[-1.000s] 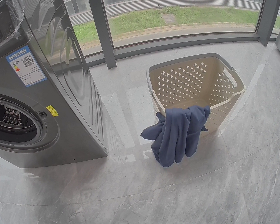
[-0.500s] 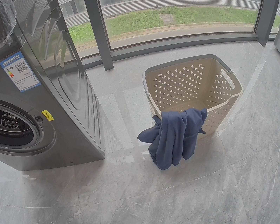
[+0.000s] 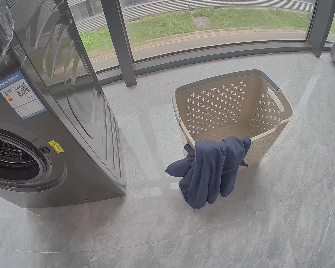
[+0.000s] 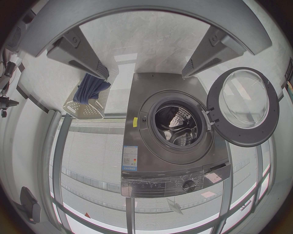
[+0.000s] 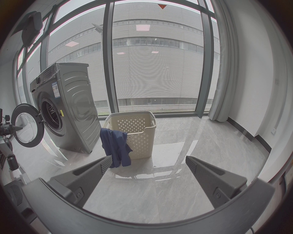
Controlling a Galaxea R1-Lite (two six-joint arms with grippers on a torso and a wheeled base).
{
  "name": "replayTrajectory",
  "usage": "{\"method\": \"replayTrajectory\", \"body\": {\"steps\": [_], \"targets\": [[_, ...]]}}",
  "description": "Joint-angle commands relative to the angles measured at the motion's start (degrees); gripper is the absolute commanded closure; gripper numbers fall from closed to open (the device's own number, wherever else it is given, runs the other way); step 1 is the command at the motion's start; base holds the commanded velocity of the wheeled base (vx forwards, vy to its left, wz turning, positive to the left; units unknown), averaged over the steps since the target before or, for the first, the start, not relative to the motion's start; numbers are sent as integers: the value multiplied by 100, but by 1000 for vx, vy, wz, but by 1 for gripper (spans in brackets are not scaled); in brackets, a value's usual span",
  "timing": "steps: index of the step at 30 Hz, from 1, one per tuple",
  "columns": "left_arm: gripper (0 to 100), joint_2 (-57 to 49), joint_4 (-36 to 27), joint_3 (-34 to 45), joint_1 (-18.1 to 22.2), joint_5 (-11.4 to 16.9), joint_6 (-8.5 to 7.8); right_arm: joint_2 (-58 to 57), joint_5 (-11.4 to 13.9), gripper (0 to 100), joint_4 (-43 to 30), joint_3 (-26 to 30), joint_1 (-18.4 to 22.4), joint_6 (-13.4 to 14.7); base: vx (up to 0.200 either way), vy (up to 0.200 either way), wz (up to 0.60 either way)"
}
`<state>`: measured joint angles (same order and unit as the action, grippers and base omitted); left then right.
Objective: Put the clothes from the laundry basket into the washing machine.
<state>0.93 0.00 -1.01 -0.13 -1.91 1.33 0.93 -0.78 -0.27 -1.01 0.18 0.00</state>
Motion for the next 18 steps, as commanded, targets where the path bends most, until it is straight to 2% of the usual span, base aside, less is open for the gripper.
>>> {"method": "replayTrajectory", "body": {"steps": [1, 7, 16, 18], "targets": [[0, -84, 0, 101, -4, -2, -10, -84, -1, 0, 0, 92, -1, 0, 0, -200, 0], [0, -84, 0, 101, 5, -11, -54, -84, -1, 0, 0, 92, -1, 0, 0, -200, 0], [0, -84, 0, 101, 5, -2, -36, -84, -1, 0, -8, 92, -1, -9, 0, 0, 0], [0, -84, 0, 101, -4, -2, -36, -84, -1, 0, 0, 92, -1, 0, 200, 0, 0]]}}
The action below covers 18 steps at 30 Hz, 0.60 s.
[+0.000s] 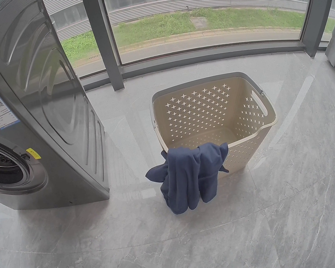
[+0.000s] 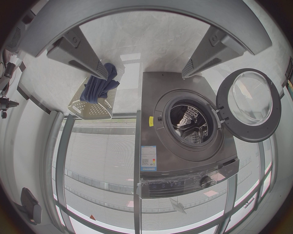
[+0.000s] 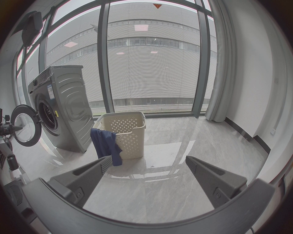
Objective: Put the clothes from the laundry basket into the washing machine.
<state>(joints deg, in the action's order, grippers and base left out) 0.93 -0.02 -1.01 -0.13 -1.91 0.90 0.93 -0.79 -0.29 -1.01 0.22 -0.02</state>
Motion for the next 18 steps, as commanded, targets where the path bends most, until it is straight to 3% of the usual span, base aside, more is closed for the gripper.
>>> {"method": "replayTrajectory", "body": {"steps": [1, 10, 18], "targets": [[0, -84, 2, 101, -4, -2, 6, -84, 0, 0, 3, 92, -4, 2, 200, 0, 0], [0, -84, 2, 101, 5, -2, -11, -93, -9, 0, 3, 92, 4, 2, 200, 0, 0], [0, -84, 2, 101, -4, -2, -2, -93, 9, 0, 3, 92, 4, -6, 0, 0, 0]]}}
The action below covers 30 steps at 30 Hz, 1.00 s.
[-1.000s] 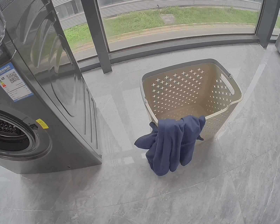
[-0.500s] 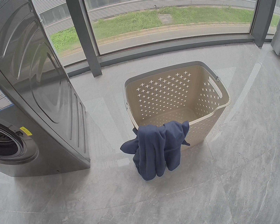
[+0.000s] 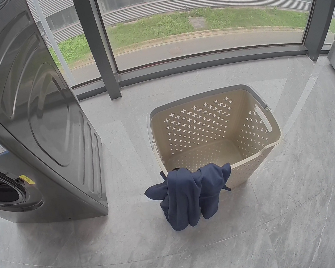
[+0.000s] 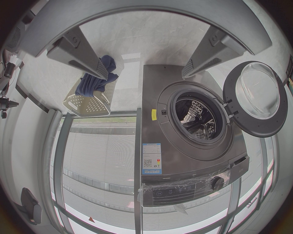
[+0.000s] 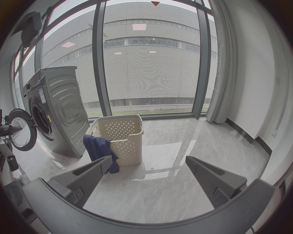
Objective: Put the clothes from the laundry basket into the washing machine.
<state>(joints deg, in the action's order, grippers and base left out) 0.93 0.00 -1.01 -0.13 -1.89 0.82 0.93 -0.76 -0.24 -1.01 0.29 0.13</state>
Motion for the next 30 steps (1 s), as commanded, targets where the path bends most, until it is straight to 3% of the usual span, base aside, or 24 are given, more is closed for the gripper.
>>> {"method": "replayTrajectory", "body": {"steps": [1, 5, 7, 9, 14, 18, 20, 21, 23, 24, 26, 27, 30], "targets": [[0, -84, 0, 101, 5, -4, 6, -93, 14, 0, -2, 92, -3, -49, 0, 0, 0], [0, -84, 0, 101, -4, -4, 6, -93, 111, 0, 42, -119, -3, -75, 0, 0, 0], [0, -84, 0, 101, -4, -4, 6, 215, 120, 0, 77, -1120, 6, 198, 0, 0, 0], [0, -84, 0, 101, -4, -4, -3, 857, 155, 0, 7, -1525, 15, 505, 0, 0, 0], [0, -84, 0, 101, -4, -4, 6, 2412, 471, 0, 139, -1208, -29, 523, 0, 0, 0], [0, -84, 0, 101, -4, -4, 15, 4319, 462, 0, 1527, -1182, -108, 312, 0, 0, 0], [0, -84, 0, 101, -4, -4, 6, 5128, 427, 0, 2353, -1156, -513, 347, 0, 0, 0], [0, -84, 0, 101, -4, -4, 6, 5128, 427, 0, 2353, -1156, -513, 347, 0, 0, 0], [0, -84, 0, 101, -4, -4, 15, 5849, 216, 0, 2951, -1094, -1128, 444, 0, 0, 0], [0, -84, 0, 101, -4, -4, 24, 6218, -91, 0, 3144, -1059, -1567, 602, 0, 0, 0], [0, -84, 0, 101, -4, 4, 50, 6552, -469, 0, 3259, -1077, -2165, 874, 0, 0, 0], [0, -84, 0, 101, -4, 4, 50, 6587, -522, 0, 3276, -1085, -2253, 927, 0, 0, 0], [0, -84, 0, 101, -4, 4, 41, 6974, -1085, 0, 3522, -1252, -3018, 1428, 0, 0, 0]]}}
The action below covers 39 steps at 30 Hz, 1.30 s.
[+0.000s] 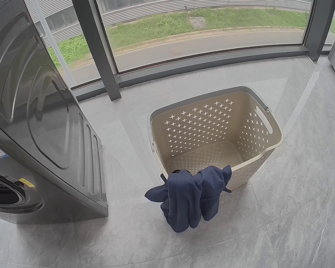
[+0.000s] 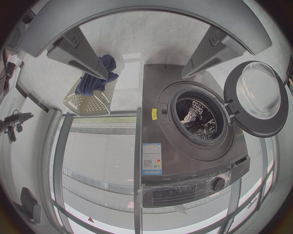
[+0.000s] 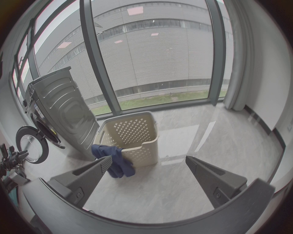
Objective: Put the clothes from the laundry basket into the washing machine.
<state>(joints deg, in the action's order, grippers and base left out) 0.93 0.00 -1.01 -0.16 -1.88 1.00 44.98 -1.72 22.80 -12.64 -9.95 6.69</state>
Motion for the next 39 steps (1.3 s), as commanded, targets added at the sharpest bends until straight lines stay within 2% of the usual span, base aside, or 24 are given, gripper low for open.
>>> {"method": "replayTrajectory", "body": {"steps": [1, 4, 14, 21, 29, 32, 39], "targets": [[0, -84, 0, 101, -2, 3, 23, 2630, -1023, 0, 1227, -107, -2037, 807, 0, 0, 0], [0, -84, 0, 101, -2, 3, 32, 3166, -1120, 0, 1421, -160, -2099, 878, 0, 0, 0], [0, -84, 0, 101, -2, 3, 32, 4194, -1129, 0, 2493, -195, -2169, 851, 0, 0, 0], [0, -84, 0, 101, -2, 3, 32, 4800, -1182, 0, 2844, -318, -2556, 974, 0, 0, 0], [0, -84, 0, 101, -2, 3, 41, 5811, -1234, 0, 3750, -661, -2908, 1018, 0, 0, 0], [0, -84, 0, 101, -2, 3, 32, 6005, -1357, 0, 3846, -749, -2960, 1018, 0, 0, 0], [0, -84, 0, 101, -2, 3, 32, 6365, -1410, 0, 3864, -1091, -3180, 1027, 0, 0, 0]]}}
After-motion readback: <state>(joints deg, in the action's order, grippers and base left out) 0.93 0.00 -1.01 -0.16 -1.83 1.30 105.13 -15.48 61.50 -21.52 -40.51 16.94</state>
